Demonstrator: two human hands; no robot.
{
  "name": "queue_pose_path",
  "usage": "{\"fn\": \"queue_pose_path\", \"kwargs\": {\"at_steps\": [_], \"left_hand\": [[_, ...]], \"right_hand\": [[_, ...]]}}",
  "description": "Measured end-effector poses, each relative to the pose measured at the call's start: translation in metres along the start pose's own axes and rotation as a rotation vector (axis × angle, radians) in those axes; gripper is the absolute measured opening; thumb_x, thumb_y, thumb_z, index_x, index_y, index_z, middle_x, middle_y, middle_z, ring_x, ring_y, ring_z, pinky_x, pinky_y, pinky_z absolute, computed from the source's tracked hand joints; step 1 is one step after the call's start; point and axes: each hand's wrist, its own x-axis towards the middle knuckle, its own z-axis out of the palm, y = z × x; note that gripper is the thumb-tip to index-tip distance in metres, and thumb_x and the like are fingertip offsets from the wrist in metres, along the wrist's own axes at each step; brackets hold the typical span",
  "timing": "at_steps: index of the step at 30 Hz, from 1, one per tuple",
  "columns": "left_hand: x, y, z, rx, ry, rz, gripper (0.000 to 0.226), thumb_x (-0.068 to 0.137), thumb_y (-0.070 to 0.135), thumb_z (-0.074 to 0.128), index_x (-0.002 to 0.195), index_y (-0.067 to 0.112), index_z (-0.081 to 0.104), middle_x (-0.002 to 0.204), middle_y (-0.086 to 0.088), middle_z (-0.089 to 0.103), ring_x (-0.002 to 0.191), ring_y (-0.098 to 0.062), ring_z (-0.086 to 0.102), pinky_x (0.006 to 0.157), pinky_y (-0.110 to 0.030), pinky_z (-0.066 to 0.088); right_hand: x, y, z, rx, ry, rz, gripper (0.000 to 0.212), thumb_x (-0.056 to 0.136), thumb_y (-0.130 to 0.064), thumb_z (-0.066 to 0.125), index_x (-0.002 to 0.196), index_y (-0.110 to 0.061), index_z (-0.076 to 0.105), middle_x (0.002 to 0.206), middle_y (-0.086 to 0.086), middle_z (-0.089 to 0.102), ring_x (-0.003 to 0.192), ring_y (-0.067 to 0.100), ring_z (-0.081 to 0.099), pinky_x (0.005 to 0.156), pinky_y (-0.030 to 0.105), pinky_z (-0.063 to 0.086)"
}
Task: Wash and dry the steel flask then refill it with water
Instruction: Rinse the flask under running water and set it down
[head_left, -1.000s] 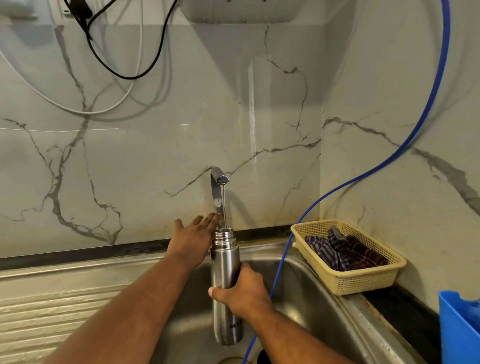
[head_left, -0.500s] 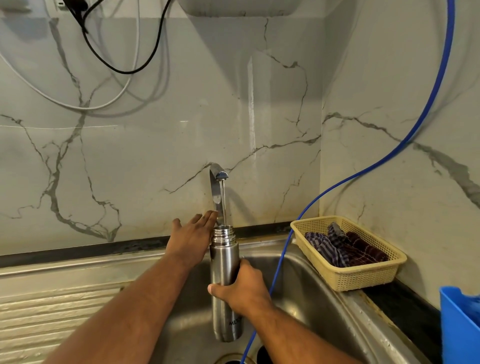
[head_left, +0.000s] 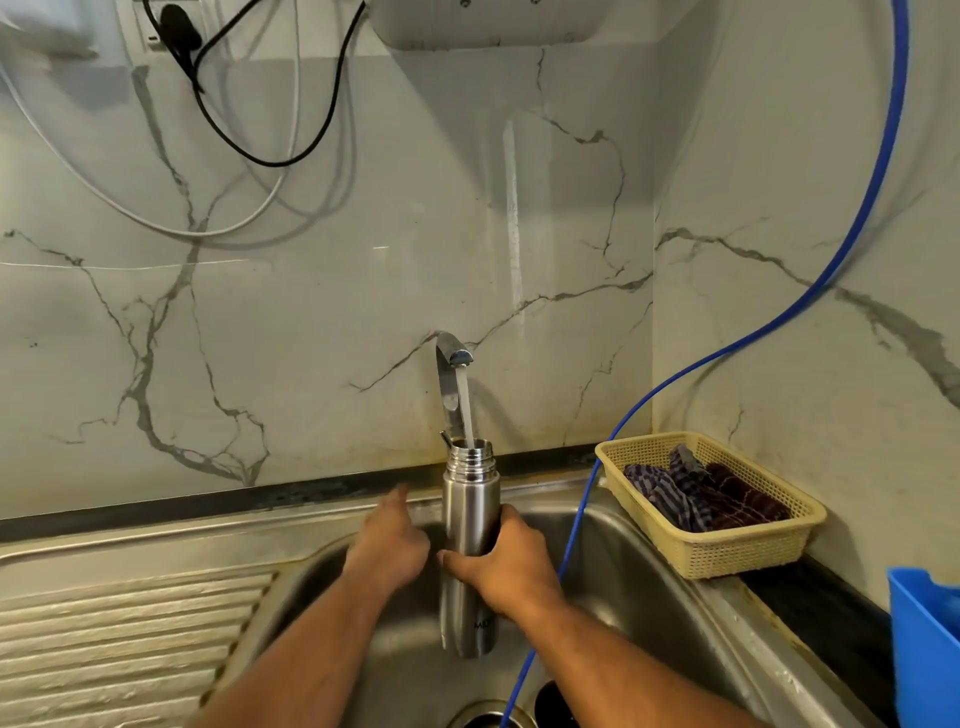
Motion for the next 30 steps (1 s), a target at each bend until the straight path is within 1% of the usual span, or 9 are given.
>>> {"fn": "queue_pose_path", "kwargs": {"at_steps": [2,4,10,14,17,22,25,28,30], "left_hand": [[-0.014,-0.009,0.003,-0.150,-0.106,-0.147,0.033,0.096,0.010,0.054,0.128,0.014,0.060,0.122,-0.012,0.067,0.113,-0.027,0.063,0.104,-0.040,0.049],[-0.028,-0.012,-0.001,-0.209,-0.238,-0.208,0.025,0.101,0.023,0.053,0.114,0.009,0.068,0.112,-0.012,0.069,0.102,-0.027,0.066,0.093,-0.041,0.055],[-0.052,-0.030,0.002,-0.211,-0.534,-0.286,0.085,0.086,0.075,0.057,0.148,0.019,0.042,0.135,-0.005,0.052,0.112,-0.023,0.055,0.090,-0.043,0.055],[-0.051,-0.044,0.006,-0.182,-0.653,-0.249,0.120,0.069,0.061,0.084,0.160,0.023,0.018,0.153,-0.004,0.044,0.127,-0.023,0.050,0.095,-0.040,0.054],[-0.050,-0.046,0.008,-0.189,-0.635,-0.196,0.131,0.068,0.051,0.089,0.163,0.021,0.005,0.158,-0.005,0.039,0.134,-0.024,0.047,0.092,-0.036,0.054],[-0.046,-0.046,0.009,-0.185,-0.622,-0.155,0.141,0.053,0.054,0.094,0.162,0.024,0.010,0.157,-0.002,0.042,0.136,-0.026,0.046,0.102,-0.043,0.050],[-0.046,-0.049,0.012,-0.204,-0.574,-0.107,0.129,0.058,0.044,0.095,0.159,0.021,0.018,0.148,0.001,0.050,0.130,-0.021,0.051,0.102,-0.038,0.051],[-0.050,-0.046,0.012,-0.242,-0.560,-0.046,0.105,0.070,0.030,0.092,0.153,0.019,0.028,0.127,0.010,0.058,0.107,-0.008,0.058,0.076,-0.019,0.055],[-0.053,-0.044,0.010,-0.246,-0.532,-0.023,0.100,0.072,0.027,0.091,0.151,0.021,0.030,0.128,0.009,0.059,0.110,-0.012,0.062,0.086,-0.027,0.057]], "right_hand": [[-0.003,-0.002,-0.002,-0.002,-0.023,0.012,0.066,0.074,-0.038,0.090,0.129,-0.023,0.056,0.124,-0.002,0.069,0.111,0.016,0.067,0.093,0.031,0.057],[-0.004,-0.006,-0.006,0.016,0.021,-0.007,0.066,0.072,-0.041,0.091,0.127,-0.024,0.058,0.122,-0.003,0.070,0.108,0.014,0.068,0.088,0.026,0.056],[-0.009,-0.009,-0.006,0.016,-0.031,0.080,0.068,0.071,-0.032,0.092,0.128,-0.021,0.057,0.123,0.002,0.068,0.110,0.021,0.068,0.092,0.037,0.059],[-0.005,-0.014,-0.006,0.060,0.045,0.024,0.067,0.073,-0.033,0.091,0.129,-0.023,0.056,0.123,0.000,0.069,0.111,0.019,0.068,0.089,0.030,0.057],[-0.010,-0.015,-0.005,0.028,-0.012,0.089,0.067,0.073,-0.034,0.091,0.128,-0.020,0.056,0.123,0.003,0.068,0.108,0.022,0.069,0.083,0.039,0.063],[-0.011,-0.015,0.001,0.044,0.031,0.065,0.068,0.073,-0.034,0.091,0.129,-0.021,0.055,0.124,0.003,0.068,0.110,0.022,0.068,0.089,0.040,0.061],[-0.013,-0.016,0.007,0.011,-0.022,0.069,0.067,0.073,-0.034,0.091,0.128,-0.020,0.056,0.122,0.004,0.068,0.108,0.023,0.069,0.084,0.037,0.062],[-0.011,-0.016,0.007,0.059,0.037,0.027,0.066,0.074,-0.033,0.091,0.129,-0.022,0.055,0.124,0.002,0.068,0.111,0.019,0.068,0.085,0.025,0.055],[-0.014,-0.019,0.007,0.032,-0.026,0.072,0.068,0.072,-0.034,0.091,0.129,-0.022,0.055,0.122,0.003,0.068,0.107,0.022,0.069,0.076,0.031,0.062]]}}
